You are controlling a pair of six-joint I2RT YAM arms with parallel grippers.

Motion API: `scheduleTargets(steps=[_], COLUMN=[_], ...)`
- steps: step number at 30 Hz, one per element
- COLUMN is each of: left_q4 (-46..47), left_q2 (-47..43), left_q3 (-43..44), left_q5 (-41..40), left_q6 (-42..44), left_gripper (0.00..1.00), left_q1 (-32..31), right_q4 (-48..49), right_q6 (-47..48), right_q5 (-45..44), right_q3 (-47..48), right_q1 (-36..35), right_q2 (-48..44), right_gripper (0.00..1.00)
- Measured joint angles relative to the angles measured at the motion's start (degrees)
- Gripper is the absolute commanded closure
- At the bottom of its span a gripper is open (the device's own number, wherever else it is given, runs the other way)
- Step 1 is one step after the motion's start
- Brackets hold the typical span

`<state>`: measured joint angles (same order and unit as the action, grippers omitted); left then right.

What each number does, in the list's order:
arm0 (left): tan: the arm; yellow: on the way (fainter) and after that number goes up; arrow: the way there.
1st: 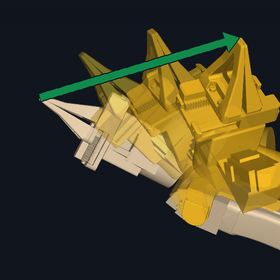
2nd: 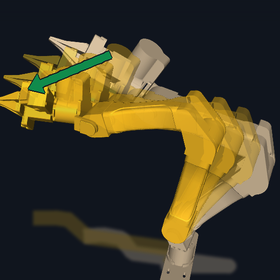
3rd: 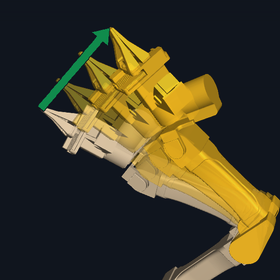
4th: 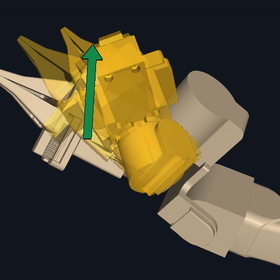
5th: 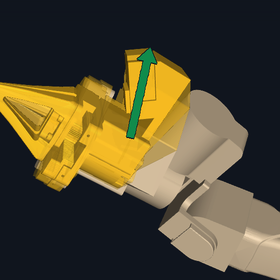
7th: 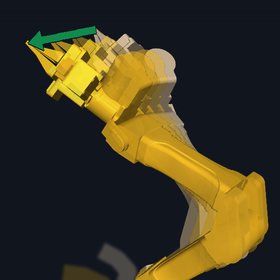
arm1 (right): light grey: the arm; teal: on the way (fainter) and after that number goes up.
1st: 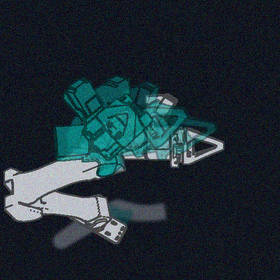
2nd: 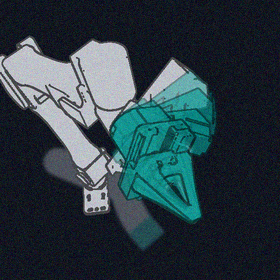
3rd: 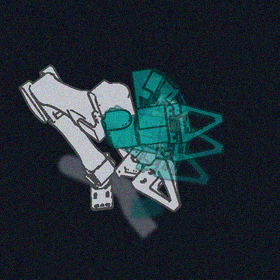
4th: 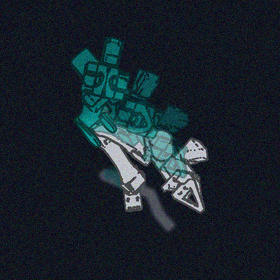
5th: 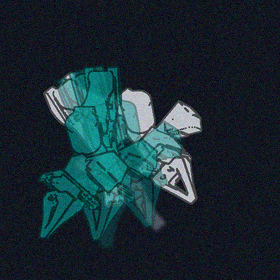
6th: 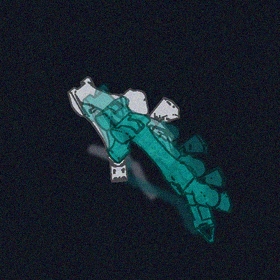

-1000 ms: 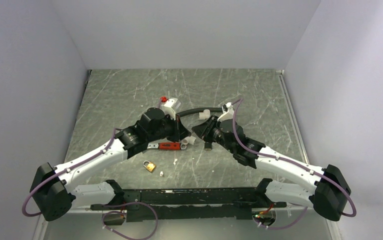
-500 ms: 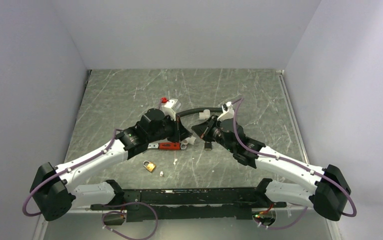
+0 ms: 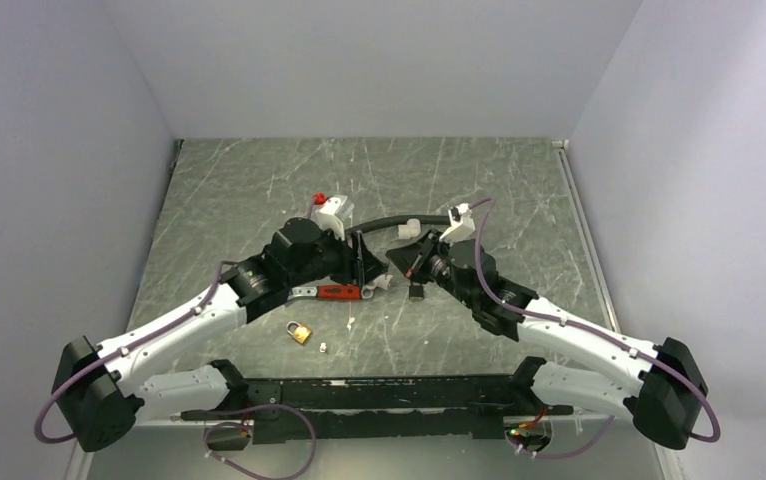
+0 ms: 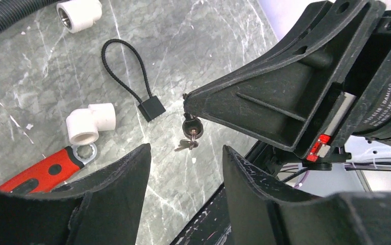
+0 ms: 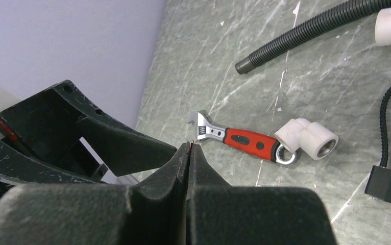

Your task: Unlock with the key

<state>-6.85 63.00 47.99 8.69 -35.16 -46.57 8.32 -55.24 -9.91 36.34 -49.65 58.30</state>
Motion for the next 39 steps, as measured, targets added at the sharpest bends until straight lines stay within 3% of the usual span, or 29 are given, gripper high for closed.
scheduleTargets(steps=[5, 10, 18, 28, 39], left_q4=[-0.3, 0.1, 2.3, 11.1, 20.9], left_q2=[-2.1, -4.5, -7.6, -8.4, -8.3], left_q3=[0.0, -2.0, -2.8, -6.2, -11.2], left_q5=[-0.6, 1.2, 9.9, 19.6, 23.7], left_q6=[0.8, 4.4, 9.3, 14.4, 16.9], left_gripper=[0.49, 0.51, 0.49, 0.44, 0.46], left_q1=[0.0, 0.0, 0.0, 0.0, 0.0], right_q4=[1.0, 2.5, 6.8, 7.6, 7.6], right_q6=[2.5, 7.5, 13.6, 13.9, 12.9], right_q5=[1.0, 4.7, 12.9, 16.9, 19.0], right_q3=[-0.6, -1.4, -2.7, -2.6, -0.5], right_q1=[0.0, 0.0, 0.0, 0.0, 0.0], right_q2=[-1.0, -3.7, -11.3, -13.0, -14.6], right_gripper=[1.00, 1.00, 1.00, 1.00, 1.00])
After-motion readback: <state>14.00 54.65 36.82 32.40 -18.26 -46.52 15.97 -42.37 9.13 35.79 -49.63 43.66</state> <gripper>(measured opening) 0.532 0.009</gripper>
